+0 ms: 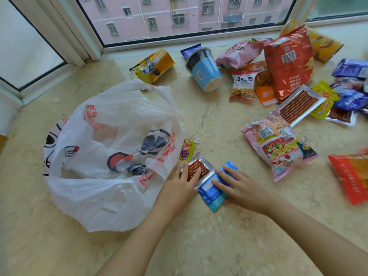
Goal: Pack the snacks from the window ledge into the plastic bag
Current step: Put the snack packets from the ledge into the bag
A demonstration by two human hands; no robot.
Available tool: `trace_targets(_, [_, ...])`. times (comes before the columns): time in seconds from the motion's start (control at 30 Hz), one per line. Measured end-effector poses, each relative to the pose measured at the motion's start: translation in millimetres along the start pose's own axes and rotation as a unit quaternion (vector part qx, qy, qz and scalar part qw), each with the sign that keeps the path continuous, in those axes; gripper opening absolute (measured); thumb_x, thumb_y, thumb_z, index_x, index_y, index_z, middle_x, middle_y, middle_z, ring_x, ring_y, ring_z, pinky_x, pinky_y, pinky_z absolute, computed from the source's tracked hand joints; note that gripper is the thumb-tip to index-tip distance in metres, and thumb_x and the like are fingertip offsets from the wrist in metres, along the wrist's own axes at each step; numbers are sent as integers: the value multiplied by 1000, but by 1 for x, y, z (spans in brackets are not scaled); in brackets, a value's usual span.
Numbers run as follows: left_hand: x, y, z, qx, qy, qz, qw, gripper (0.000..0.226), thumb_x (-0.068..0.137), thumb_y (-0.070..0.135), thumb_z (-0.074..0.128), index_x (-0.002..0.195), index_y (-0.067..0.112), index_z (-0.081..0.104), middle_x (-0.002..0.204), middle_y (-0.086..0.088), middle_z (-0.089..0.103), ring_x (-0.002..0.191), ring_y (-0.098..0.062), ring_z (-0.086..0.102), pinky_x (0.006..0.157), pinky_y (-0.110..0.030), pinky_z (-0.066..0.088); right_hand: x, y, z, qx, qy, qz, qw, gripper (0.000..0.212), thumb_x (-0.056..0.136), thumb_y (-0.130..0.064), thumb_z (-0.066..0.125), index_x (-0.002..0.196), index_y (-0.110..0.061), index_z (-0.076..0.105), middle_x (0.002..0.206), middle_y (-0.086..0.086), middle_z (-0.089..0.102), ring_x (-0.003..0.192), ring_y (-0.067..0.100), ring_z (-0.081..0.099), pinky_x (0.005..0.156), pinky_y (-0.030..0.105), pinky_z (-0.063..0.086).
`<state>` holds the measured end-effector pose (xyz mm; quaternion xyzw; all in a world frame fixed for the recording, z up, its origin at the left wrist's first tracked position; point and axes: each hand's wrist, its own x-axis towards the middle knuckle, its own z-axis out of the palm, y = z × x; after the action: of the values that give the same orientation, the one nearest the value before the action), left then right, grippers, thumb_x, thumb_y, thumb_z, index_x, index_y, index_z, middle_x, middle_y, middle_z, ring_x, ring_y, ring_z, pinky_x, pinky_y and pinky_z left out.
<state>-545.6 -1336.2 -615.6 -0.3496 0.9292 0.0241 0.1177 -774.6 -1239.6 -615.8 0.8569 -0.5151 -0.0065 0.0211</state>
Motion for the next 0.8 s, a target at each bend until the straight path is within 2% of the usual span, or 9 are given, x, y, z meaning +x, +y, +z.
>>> trace_targets(0.1, [0,6,-7,24,-22,-14,999,60,81,39,68,136,21,53,132,-24,55,113,-41,59,64,-45,58,-4,-1,2,5,18,-5,1000,59,77,-39,69,127,-14,49,123,19,62,103,36,63,77,40,57])
trace_targets(0.17, [2,11,-9,29,-18,-18,999,64,66,30,80,127,18,63,121,-23,63,101,-39,66,57,-40,57,-5,-4,2,-2,12,15,1000,69,67,-34,79,125,-14,48,121,20,63,99,37,64,72,39,56])
trace_targets(0.23, [1,16,-13,22,4,-20,1000,66,62,20,82,125,13,64,116,-24,65,96,-39,68,55,-38,57,-4,-9,3,-23,32,41,998,59,70,-25,73,123,-14,49,119,20,64,97,37,65,66,37,55])
trace_targets(0.27, [1,18,-14,13,12,-22,1000,66,62,15,83,125,11,63,115,-25,65,94,-39,68,54,-38,57,-3,-12,5,-30,49,49,997,45,80,-18,60,123,-13,49,117,20,65,96,37,65,66,37,55])
trace_targets(0.33, [0,18,-14,4,40,-29,999,66,62,10,82,125,8,62,113,-25,66,93,-36,69,56,-38,58,-3,-16,7,-29,82,64,994,38,92,-6,28,124,-12,48,116,20,66,96,37,66,72,40,55])
trace_targets(0.37, [-1,16,-14,1,62,-27,998,65,64,8,80,126,7,61,113,-25,66,94,-35,69,59,-38,59,-3,-17,10,-33,102,64,992,41,93,-3,23,124,-11,48,115,19,66,97,37,66,76,41,56])
trace_targets(0.53, [-13,10,-21,-44,147,16,988,50,86,6,38,136,8,42,121,-17,64,103,-29,67,70,-37,59,-9,-22,2,-24,177,94,979,35,95,0,37,122,-16,54,113,13,69,99,33,67,80,45,56])
trace_targets(0.7, [-32,-9,-66,-50,251,45,966,43,94,2,36,131,8,56,121,-11,66,102,-25,68,73,-34,59,10,-30,-36,-6,264,120,957,36,100,-5,41,106,-18,74,110,9,71,100,30,68,81,44,55])
trace_targets(0.8, [-38,-39,-96,-14,306,25,952,44,94,0,34,128,8,60,124,-11,65,106,-27,66,78,-37,59,34,-36,-63,5,302,122,946,37,99,-3,43,102,-18,76,110,9,71,101,30,68,81,44,53])
